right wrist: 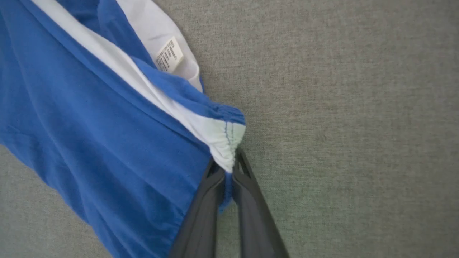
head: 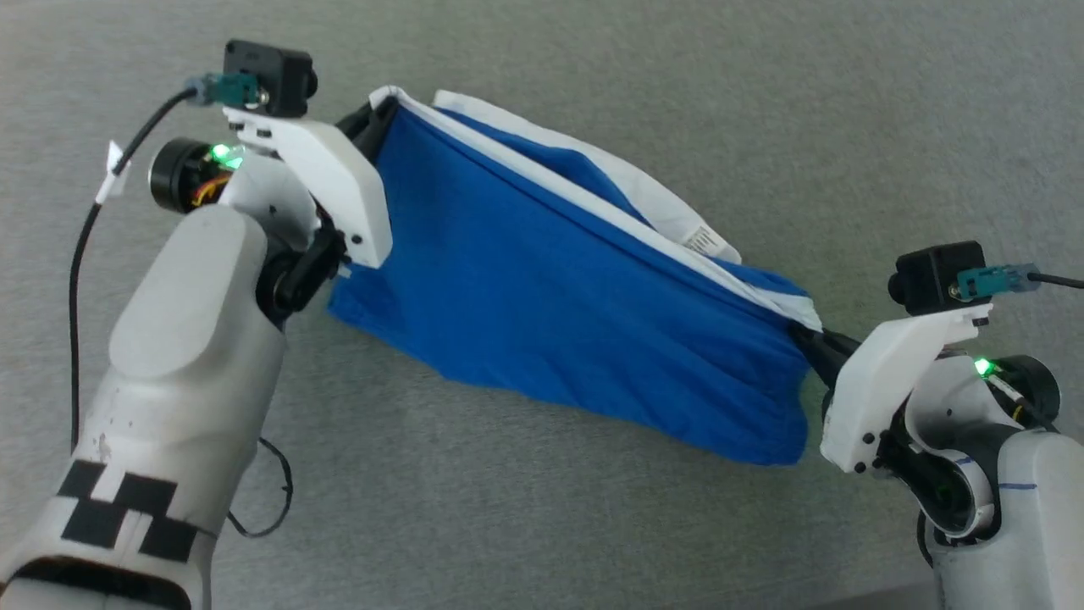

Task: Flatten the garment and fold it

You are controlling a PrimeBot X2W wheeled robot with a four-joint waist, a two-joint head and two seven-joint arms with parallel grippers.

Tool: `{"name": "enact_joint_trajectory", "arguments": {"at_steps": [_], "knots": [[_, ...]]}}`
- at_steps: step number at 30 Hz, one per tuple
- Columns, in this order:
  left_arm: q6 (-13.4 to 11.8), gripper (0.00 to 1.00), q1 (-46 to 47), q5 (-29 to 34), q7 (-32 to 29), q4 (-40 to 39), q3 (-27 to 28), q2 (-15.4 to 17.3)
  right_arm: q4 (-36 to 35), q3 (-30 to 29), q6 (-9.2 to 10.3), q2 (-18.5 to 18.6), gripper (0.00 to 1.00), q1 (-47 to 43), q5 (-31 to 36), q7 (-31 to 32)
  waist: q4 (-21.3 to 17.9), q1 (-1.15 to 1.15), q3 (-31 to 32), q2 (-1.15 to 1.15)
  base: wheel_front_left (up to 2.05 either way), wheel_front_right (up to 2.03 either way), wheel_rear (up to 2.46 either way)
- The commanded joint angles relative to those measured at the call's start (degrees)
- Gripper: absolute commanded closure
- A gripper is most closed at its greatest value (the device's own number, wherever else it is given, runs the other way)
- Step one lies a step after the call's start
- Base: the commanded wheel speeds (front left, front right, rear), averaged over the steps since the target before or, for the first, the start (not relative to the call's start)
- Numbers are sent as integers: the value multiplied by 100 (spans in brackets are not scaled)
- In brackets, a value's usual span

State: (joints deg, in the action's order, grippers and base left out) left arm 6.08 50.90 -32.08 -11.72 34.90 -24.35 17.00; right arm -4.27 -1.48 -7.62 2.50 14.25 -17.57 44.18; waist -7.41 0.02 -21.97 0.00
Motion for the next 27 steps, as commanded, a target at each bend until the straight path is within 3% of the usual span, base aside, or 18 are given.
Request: {"name": "enact_joint_trajectory", "arguments": {"at_steps": [1,8,9,11,13,14,15,22,27], "knots": [[36,100,201,35,73,158,-3,47,90,3,13,38,100,84,-27,-71,-466,-2,-446,0,0,0,0],[93,100,597,44,252,695,-118,92,326,182,13,38,100,225,-107,-336,-705,-2,-605,0,0,0,0],[95,100,619,37,270,778,-118,101,344,211,13,38,87,241,-133,-387,-723,-2,-613,0,0,0,0],[84,100,650,27,307,941,-108,116,369,259,13,38,0,268,-201,-524,-746,-2,-623,0,0,0,0],[65,100,658,15,302,1032,-100,112,387,290,13,38,0,270,-229,-566,-749,-2,-622,0,0,0,0],[65,76,668,-15,296,1110,-90,92,398,318,13,38,0,261,-259,-599,-741,-2,-616,0,0,0,0],[58,0,683,-18,319,1172,-92,76,391,341,13,38,0,250,-284,-646,-723,-2,-605,0,0,0,0],[63,0,760,-119,715,1368,-55,-137,124,120,13,38,0,30,-336,-1065,-426,-2,-311,0,0,0,0],[24,0,707,-129,1357,1213,23,-215,-269,-173,13,38,0,-303,-210,-1263,-154,-2,120,0,0,0,0]]}}
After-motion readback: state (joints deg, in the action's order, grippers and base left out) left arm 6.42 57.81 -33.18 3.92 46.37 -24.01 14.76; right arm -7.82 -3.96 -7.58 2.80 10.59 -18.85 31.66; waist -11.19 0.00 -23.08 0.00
